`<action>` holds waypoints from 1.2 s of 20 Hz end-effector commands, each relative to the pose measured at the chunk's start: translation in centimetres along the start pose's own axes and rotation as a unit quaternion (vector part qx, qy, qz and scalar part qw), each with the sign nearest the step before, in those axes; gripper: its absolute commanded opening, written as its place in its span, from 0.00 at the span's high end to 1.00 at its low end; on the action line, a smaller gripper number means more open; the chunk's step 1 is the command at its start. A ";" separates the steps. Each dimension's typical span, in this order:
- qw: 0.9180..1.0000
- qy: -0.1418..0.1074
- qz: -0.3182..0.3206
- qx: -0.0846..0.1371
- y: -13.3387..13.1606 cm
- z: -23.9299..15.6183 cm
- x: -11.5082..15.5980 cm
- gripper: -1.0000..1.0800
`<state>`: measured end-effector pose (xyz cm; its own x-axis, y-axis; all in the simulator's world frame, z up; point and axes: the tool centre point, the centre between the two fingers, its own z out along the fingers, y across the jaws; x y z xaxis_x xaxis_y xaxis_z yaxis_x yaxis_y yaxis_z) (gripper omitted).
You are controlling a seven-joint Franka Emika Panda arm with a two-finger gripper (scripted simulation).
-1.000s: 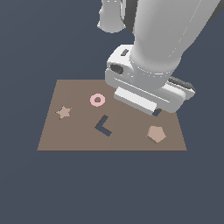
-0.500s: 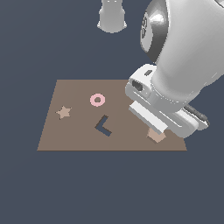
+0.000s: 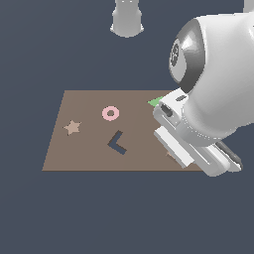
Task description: Insert a designated object into the corresponding slot on a board.
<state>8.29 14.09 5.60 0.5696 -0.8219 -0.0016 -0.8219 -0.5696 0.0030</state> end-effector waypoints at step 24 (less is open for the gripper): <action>0.999 0.001 0.033 0.002 -1.3 2.6 0.4 1.00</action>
<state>9.62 14.52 3.06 0.5145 -0.8575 -0.0001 -0.8575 -0.5145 -0.0002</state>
